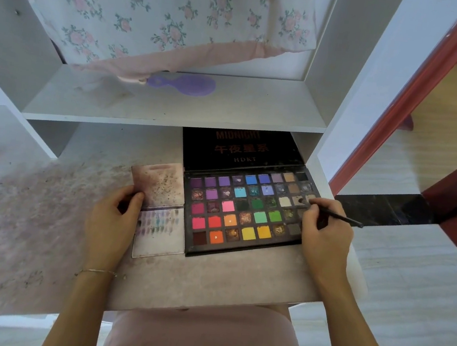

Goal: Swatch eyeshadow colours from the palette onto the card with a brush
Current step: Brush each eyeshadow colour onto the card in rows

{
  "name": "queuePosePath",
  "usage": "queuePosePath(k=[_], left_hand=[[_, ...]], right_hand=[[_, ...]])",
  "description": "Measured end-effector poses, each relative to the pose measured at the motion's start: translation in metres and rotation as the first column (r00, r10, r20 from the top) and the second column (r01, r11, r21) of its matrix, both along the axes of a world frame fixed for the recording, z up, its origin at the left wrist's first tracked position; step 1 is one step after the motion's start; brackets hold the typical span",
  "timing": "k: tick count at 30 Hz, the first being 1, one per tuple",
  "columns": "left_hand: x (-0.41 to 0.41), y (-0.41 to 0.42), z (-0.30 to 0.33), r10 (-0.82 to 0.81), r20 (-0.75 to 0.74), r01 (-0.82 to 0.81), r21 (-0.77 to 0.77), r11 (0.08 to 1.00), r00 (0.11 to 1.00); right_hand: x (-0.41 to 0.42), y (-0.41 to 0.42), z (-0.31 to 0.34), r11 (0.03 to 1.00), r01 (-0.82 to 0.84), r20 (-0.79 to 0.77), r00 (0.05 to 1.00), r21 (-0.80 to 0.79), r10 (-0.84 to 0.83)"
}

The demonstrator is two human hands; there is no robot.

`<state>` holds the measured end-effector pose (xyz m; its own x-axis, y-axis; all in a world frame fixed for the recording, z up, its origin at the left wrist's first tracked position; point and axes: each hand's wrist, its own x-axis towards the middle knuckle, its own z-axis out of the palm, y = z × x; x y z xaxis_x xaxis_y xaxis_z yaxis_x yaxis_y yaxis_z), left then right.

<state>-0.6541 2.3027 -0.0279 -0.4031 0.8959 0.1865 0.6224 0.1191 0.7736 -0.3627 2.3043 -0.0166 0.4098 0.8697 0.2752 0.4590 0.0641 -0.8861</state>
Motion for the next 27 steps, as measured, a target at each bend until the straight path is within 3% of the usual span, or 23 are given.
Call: queuePosePath(k=[7,16,27], left_hand=[[0.000,-0.001,0.001,0.005,-0.011,-0.004,0.004,1.000,1.000],[0.001,0.000,0.003,0.002,-0.009,-0.002,0.014,1.000,1.000],[0.001,0.000,0.004,0.002,0.006,-0.002,0.038,0.999,1.000]], right_hand=[[-0.039,-0.012,0.006,0.966,-0.258,-0.038,0.966,-0.017,0.257],[-0.099,-0.020,0.009,0.881,-0.474,-0.141,0.871,0.020,0.471],[-0.119,-0.014,0.001,0.802,-0.581,0.051,0.804,-0.137,0.592]])
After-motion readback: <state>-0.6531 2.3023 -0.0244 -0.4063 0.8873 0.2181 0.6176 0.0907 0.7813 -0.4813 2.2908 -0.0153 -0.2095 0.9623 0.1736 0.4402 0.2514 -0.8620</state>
